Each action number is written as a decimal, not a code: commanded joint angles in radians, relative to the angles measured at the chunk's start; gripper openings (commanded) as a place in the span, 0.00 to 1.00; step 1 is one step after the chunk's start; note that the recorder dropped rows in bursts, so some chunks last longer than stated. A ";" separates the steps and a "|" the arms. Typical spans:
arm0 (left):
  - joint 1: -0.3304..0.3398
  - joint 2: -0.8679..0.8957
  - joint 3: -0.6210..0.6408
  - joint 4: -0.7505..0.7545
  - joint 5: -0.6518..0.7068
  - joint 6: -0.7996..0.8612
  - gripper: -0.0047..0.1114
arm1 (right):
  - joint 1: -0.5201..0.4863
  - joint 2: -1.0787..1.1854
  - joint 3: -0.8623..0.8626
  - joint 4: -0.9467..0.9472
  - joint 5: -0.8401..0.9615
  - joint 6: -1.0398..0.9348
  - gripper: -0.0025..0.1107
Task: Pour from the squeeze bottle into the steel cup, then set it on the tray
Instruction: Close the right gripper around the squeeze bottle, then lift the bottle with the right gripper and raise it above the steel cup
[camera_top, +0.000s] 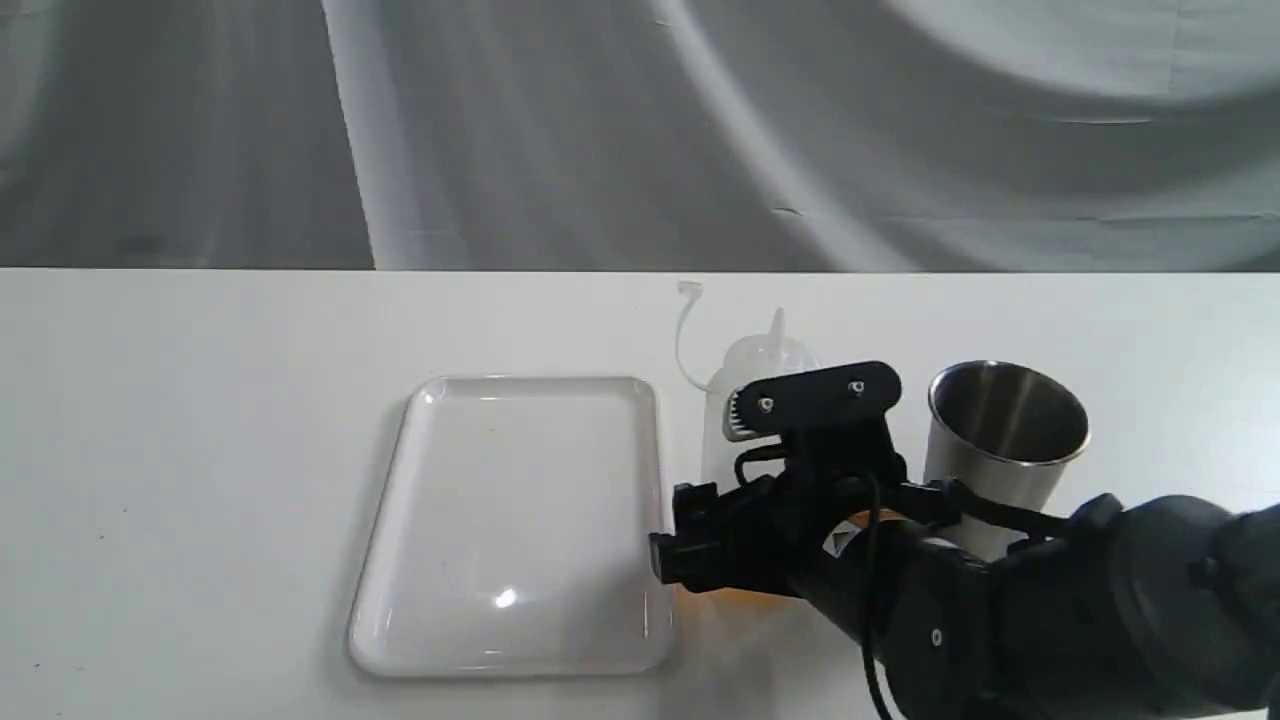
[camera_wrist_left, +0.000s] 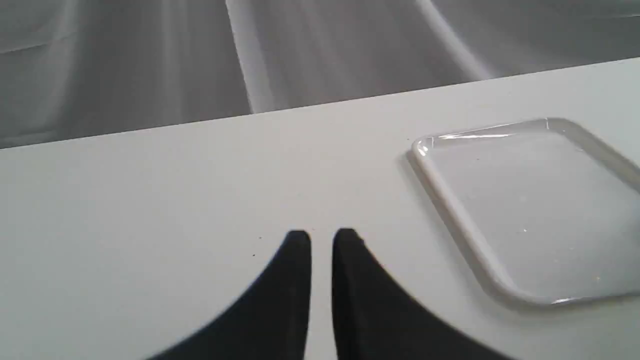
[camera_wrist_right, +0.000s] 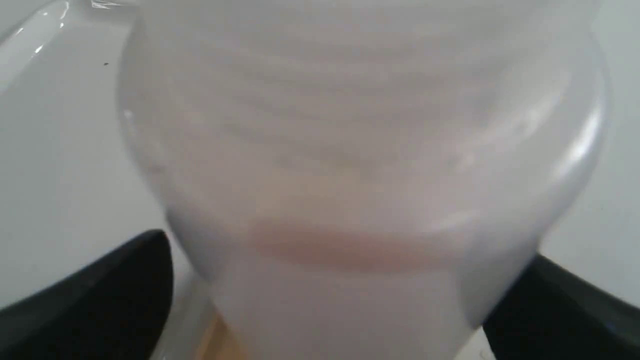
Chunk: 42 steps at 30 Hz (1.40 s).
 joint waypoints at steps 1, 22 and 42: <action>-0.003 -0.005 0.004 0.003 -0.007 -0.002 0.11 | -0.007 -0.001 -0.004 0.007 0.002 -0.008 0.74; -0.003 -0.005 0.004 0.003 -0.007 -0.002 0.11 | 0.010 -0.037 -0.003 0.019 0.018 -0.009 0.36; -0.003 -0.005 0.004 0.003 -0.007 -0.002 0.11 | -0.068 -0.465 -0.003 0.107 0.279 -0.327 0.36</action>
